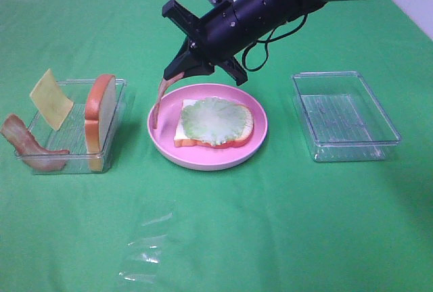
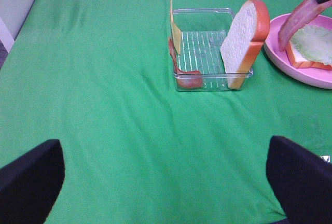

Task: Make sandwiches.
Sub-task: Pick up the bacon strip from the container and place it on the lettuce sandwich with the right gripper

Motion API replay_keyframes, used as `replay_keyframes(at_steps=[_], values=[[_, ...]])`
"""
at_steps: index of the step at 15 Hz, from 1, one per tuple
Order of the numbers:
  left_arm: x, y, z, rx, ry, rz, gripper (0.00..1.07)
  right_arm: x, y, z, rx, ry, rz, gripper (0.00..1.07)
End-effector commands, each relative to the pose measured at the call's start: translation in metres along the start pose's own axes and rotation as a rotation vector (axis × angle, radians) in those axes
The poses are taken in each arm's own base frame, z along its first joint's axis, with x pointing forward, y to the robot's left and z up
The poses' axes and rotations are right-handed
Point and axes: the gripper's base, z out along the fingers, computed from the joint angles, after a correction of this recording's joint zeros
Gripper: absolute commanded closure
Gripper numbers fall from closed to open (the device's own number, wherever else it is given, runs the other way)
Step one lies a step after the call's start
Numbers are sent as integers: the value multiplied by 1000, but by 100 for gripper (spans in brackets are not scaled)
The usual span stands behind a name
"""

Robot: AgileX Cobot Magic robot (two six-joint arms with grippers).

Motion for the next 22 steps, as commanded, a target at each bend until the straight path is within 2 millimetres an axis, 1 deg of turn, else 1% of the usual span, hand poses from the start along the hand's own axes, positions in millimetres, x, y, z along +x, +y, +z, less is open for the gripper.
replay_keyframes(at_steps=[1,4,5,8,12,16,17,18,19,20,21,22], values=[[1,0,-1,1,-18,-1,9,-3,-9,9,6,-6,8,107],[1,0,-1,1,-18,-1,9,-2,-15,7,89,4,-42,107],[1,0,-1,1,-18,-1,9,-1,-25,1,229,14,-56,107],[1,0,-1,1,-18,-1,9,-3,-34,-10,400,10,-89,107],[1,0,-1,1,-18,-1,9,-7,-36,-17,502,-4,-120,107],[1,0,-1,1,-18,-1,9,-7,-37,-18,509,3,-122,107],[1,0,-1,1,-18,-1,9,-6,-37,-18,510,7,-122,105],[1,0,-1,1,-18,-1,9,-5,-38,-18,514,24,-119,65],[1,0,-1,1,-18,-1,9,-4,-37,-19,516,28,-120,51],[1,0,-1,1,-18,-1,9,-3,-36,-22,531,38,-130,19],[1,0,-1,1,-18,-1,9,-3,-34,-25,539,42,-146,9],[1,0,-1,1,-18,-1,9,-3,-32,-28,548,40,-155,9]])
